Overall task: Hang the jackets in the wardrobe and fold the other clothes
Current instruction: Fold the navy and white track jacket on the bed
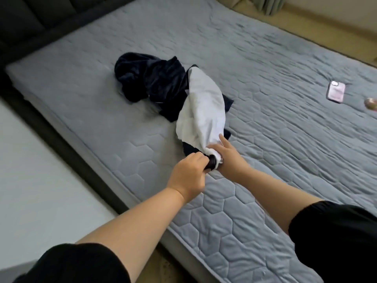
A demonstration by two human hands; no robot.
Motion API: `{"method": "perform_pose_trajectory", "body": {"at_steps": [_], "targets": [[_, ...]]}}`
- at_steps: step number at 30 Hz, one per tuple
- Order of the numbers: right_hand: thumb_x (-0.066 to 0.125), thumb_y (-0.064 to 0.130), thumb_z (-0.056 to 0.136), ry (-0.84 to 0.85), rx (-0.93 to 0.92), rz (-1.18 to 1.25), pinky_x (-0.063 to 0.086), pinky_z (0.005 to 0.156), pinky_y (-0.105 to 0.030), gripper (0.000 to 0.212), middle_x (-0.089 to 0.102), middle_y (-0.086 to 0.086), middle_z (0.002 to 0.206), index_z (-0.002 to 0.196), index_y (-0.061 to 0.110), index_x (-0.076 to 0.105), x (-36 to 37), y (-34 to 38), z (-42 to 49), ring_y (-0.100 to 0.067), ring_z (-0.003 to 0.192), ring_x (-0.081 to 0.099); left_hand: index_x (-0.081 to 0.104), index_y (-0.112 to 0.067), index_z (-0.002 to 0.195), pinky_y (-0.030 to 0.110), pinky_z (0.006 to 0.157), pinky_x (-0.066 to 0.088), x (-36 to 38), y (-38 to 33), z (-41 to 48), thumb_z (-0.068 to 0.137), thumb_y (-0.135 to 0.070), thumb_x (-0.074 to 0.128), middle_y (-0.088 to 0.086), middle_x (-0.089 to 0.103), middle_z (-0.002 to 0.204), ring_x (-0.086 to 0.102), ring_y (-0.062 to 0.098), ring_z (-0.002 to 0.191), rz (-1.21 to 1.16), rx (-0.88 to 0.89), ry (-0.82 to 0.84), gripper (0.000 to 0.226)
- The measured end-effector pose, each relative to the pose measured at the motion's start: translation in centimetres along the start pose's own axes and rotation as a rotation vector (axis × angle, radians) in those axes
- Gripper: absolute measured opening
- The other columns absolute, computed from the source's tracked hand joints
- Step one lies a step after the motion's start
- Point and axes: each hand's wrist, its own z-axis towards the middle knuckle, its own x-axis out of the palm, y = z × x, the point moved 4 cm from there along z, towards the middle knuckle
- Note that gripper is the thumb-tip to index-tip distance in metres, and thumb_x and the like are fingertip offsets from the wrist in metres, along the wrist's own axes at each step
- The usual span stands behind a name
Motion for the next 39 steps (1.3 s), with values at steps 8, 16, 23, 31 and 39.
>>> {"method": "perform_pose_trajectory", "body": {"at_steps": [8, 16, 23, 31, 39], "targets": [[0.051, 0.010, 0.092, 0.099, 0.068, 0.147, 0.035, 0.053, -0.013, 0.032, 0.047, 0.008, 0.066, 0.064, 0.027, 0.046, -6.2, 14.8, -13.7, -0.010, 0.062, 0.045, 0.057, 0.001, 0.090, 0.030, 0.061, 0.027, -16.0, -11.8, -8.4, 0.088, -0.015, 0.060, 0.014, 0.058, 0.090, 0.052, 0.030, 0.082, -0.001, -0.322, -0.203, 0.016], [0.058, 0.013, 0.090, 0.072, 0.032, 0.473, 0.046, 0.060, -0.032, 0.016, 0.055, -0.009, 0.070, 0.075, 0.008, 0.058, -12.8, 27.3, -25.9, -0.021, 0.063, 0.052, 0.045, -0.021, 0.129, 0.038, 0.094, 0.044, -26.1, -21.2, -17.5, 0.078, -0.032, 0.074, 0.002, 0.054, 0.123, 0.052, 0.020, 0.113, -0.192, -0.542, -0.336, 0.060], [0.061, 0.015, 0.091, 0.194, -0.159, 0.793, 0.054, 0.060, -0.031, 0.009, 0.065, -0.006, 0.081, 0.082, 0.011, 0.060, -14.7, 34.8, -37.6, -0.019, 0.074, 0.064, 0.039, -0.027, 0.128, 0.033, 0.094, 0.046, -27.9, -28.1, -30.7, 0.061, -0.036, 0.083, -0.009, 0.057, 0.116, 0.055, 0.016, 0.111, -0.345, -0.770, -0.375, 0.081], [0.056, 0.017, 0.094, 0.497, -0.315, 1.099, 0.054, 0.050, -0.024, 0.011, 0.072, -0.003, 0.070, 0.091, 0.007, 0.059, -12.5, 40.9, -54.7, -0.014, 0.061, 0.070, 0.044, -0.027, 0.131, 0.026, 0.083, 0.046, -27.7, -40.2, -43.7, 0.067, -0.033, 0.081, -0.009, 0.060, 0.117, 0.057, 0.015, 0.105, -0.409, -0.835, -0.680, 0.074], [0.055, 0.037, 0.094, 0.522, -0.386, 0.926, 0.057, 0.073, -0.031, 0.035, 0.066, -0.010, 0.104, 0.111, 0.007, 0.057, -13.3, 39.7, -64.5, -0.019, 0.089, 0.067, 0.064, -0.010, 0.092, 0.022, 0.068, 0.048, -29.7, -49.4, -50.7, 0.082, -0.020, 0.061, 0.000, 0.064, 0.082, 0.061, 0.020, 0.080, -0.449, -0.912, -1.062, 0.015]]}}
